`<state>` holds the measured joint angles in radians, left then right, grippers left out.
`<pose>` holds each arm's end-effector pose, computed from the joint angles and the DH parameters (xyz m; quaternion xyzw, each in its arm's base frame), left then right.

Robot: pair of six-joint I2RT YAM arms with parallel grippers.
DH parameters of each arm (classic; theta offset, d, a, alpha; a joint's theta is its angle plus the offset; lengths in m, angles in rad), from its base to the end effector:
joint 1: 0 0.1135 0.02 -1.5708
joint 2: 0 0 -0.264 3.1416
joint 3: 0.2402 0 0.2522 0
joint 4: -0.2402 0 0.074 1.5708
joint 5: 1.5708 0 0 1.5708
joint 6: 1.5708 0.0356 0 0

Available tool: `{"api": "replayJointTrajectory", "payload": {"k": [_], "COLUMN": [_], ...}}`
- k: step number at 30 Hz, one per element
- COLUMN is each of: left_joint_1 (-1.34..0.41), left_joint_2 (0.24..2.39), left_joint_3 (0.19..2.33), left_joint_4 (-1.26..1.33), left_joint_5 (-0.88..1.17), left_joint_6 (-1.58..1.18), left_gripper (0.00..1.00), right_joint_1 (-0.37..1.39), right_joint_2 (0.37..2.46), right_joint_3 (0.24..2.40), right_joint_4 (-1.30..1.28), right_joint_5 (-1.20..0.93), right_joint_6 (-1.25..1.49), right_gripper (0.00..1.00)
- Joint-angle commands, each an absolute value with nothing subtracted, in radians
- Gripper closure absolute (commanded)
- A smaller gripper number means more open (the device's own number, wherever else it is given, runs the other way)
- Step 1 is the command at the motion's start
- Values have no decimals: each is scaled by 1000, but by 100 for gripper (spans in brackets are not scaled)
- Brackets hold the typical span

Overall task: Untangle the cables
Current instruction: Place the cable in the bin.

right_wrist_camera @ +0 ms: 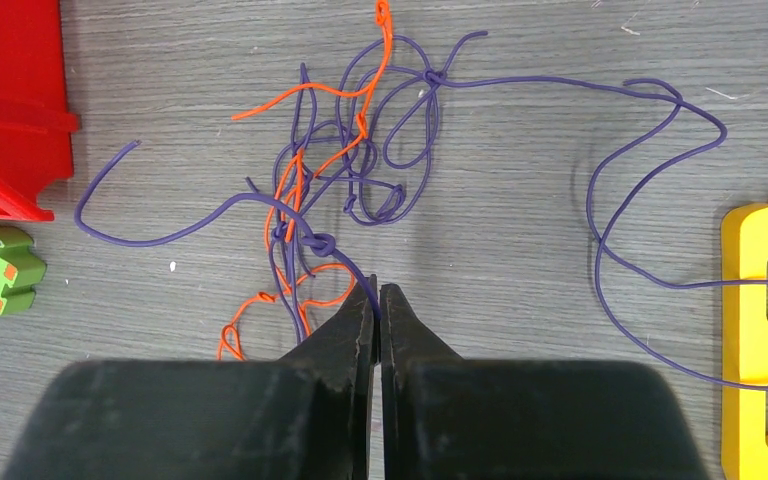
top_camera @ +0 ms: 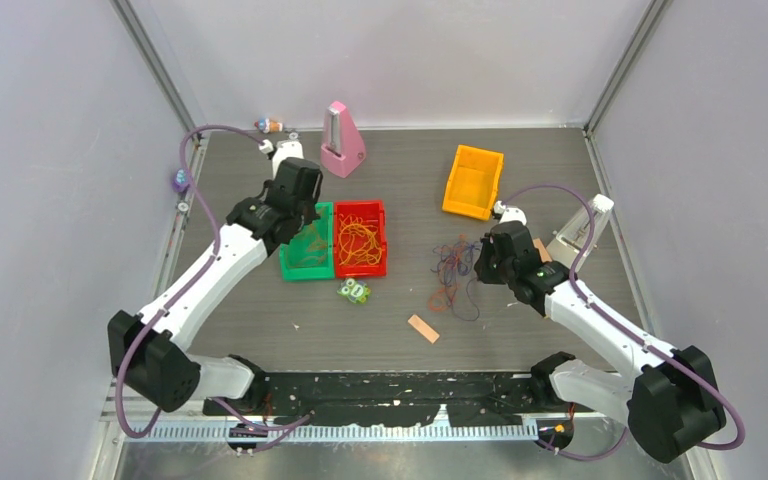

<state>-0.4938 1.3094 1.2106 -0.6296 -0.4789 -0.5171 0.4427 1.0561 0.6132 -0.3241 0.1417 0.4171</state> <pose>0.2546 -0.1184 0.3338 -0.1073 0.8854 -0.0029 0.4523 0.1971 0.0879 0.2167 0.0159 0.9183 0.1034 0.3818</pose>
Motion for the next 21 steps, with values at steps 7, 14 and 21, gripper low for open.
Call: {"api": "replayJointTrajectory", "payload": {"k": [7,14,21], "left_joint_1": [-644,-683,-679], "left_joint_2": [1393,1451,1457], "left_joint_3": [1434,1502,1519], "left_joint_4": [-736,-743,-729], "left_joint_5": [-783,-776,-629], "left_joint_6": [-475,-416,-424], "left_gripper": [100,100,100], "right_joint_1": [433,430,427], "right_joint_2": [1030,1035,1032], "right_joint_3": [638,641,635], "right_joint_4": [-288,-288,-288], "right_joint_5": [129,124,119], "right_joint_6": [403,403,405], "right_gripper": [94,94,94]}}
